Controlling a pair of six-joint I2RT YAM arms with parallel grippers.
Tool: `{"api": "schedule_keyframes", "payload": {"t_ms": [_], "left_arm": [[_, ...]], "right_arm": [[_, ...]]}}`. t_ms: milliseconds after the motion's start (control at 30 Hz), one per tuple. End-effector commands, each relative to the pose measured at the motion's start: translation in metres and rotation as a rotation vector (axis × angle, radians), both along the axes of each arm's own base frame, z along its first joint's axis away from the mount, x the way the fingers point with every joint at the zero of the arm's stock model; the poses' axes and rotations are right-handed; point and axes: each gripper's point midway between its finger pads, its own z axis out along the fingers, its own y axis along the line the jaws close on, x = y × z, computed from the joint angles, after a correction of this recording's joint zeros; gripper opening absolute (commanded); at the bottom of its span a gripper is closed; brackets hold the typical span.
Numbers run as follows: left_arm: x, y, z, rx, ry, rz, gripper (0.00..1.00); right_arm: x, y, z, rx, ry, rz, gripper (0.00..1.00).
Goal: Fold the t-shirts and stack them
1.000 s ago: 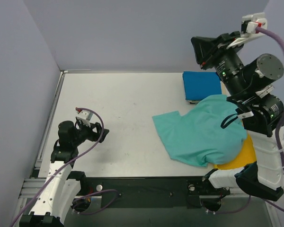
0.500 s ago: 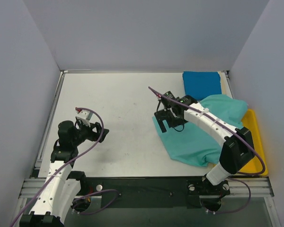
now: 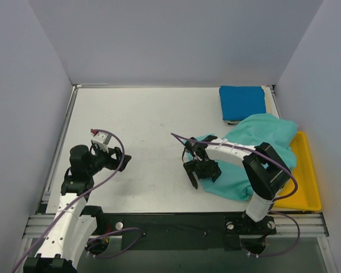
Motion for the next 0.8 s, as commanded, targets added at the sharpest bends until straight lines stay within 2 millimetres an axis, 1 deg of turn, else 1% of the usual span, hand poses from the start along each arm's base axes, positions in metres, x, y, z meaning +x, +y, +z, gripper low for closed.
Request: {"api": "schedule_keyframes", "payload": {"t_ms": [0, 33, 67, 100, 133, 167, 233, 267, 300, 333, 367, 400, 433, 467, 500, 533, 567, 600, 633, 667, 700, 733, 767], "left_arm": [[0.004, -0.003, 0.014, -0.014, -0.059, -0.017, 0.92], [0.004, -0.003, 0.015, -0.014, -0.062, -0.019, 0.92], [0.004, -0.003, 0.015, -0.015, -0.062, -0.019, 0.92], [0.004, -0.003, 0.015, -0.015, -0.064, -0.020, 0.92], [0.004, -0.003, 0.015, -0.015, -0.062, -0.020, 0.92], [0.004, -0.003, 0.015, -0.015, -0.065, -0.020, 0.92], [0.005, -0.003, 0.015, -0.015, -0.066, -0.019, 0.92], [0.005, -0.003, 0.016, -0.015, -0.069, -0.019, 0.92], [0.005, -0.003, 0.015, -0.015, -0.066, -0.019, 0.92], [0.004, -0.003, 0.016, -0.016, -0.066, -0.020, 0.92], [0.005, -0.003, 0.016, -0.016, -0.069, -0.020, 0.92], [0.005, -0.003, 0.017, -0.018, -0.070, -0.019, 0.92], [0.005, -0.003, 0.016, -0.016, -0.071, -0.018, 0.92], [0.005, -0.003, 0.017, -0.018, -0.071, -0.016, 0.92], [0.006, -0.002, 0.017, -0.016, -0.072, -0.009, 0.92], [0.007, -0.001, 0.018, -0.012, -0.076, -0.002, 0.92], [0.008, 0.002, 0.019, -0.007, -0.077, 0.017, 0.93], [0.009, 0.004, 0.019, 0.000, -0.077, 0.028, 0.93], [0.010, 0.008, 0.020, 0.008, -0.081, 0.048, 0.93], [0.011, 0.010, 0.021, 0.014, -0.083, 0.058, 0.93], [0.013, 0.014, 0.023, 0.025, -0.092, 0.082, 0.93], [0.013, 0.015, 0.022, 0.031, -0.085, 0.090, 0.93], [0.015, 0.020, 0.024, 0.044, -0.092, 0.114, 0.93]], "right_arm": [[-0.002, -0.013, -0.019, -0.086, 0.009, -0.056, 0.71], [-0.003, -0.015, -0.021, -0.092, 0.014, -0.061, 0.50], [-0.004, -0.015, -0.023, -0.096, 0.012, -0.071, 0.41], [-0.004, -0.013, -0.024, -0.086, 0.012, -0.070, 0.23], [-0.001, -0.010, -0.022, -0.071, -0.005, -0.074, 0.09], [0.002, -0.006, -0.019, -0.058, -0.016, -0.074, 0.00], [0.016, 0.013, 0.002, 0.024, -0.056, -0.063, 0.00], [0.029, 0.028, 0.025, 0.082, -0.101, -0.049, 0.00], [0.033, 0.044, 0.043, 0.144, -0.113, -0.020, 0.00], [0.053, 0.068, 0.085, 0.244, -0.201, 0.035, 0.00], [0.047, 0.090, 0.108, 0.324, -0.207, 0.108, 0.00], [0.057, 0.119, 0.162, 0.448, -0.300, 0.223, 0.00], [0.044, 0.143, 0.190, 0.550, -0.301, 0.322, 0.00], [0.042, 0.165, 0.246, 0.675, -0.387, 0.452, 0.00], [0.019, 0.183, 0.277, 0.805, -0.367, 0.570, 0.00], [0.007, 0.197, 0.333, 0.965, -0.413, 0.653, 0.00], [0.000, 0.204, 0.385, 1.080, -0.486, 0.714, 0.00], [-0.013, 0.206, 0.409, 1.167, -0.480, 0.772, 0.00], [-0.020, 0.207, 0.451, 1.257, -0.559, 0.826, 0.00], [-0.023, 0.205, 0.470, 1.306, -0.592, 0.850, 0.00], [-0.022, 0.204, 0.495, 1.367, -0.665, 0.836, 0.00], [-0.009, 0.198, 0.505, 1.389, -0.708, 0.797, 0.00], [-0.003, 0.197, 0.514, 1.447, -0.719, 0.729, 0.00]]}}
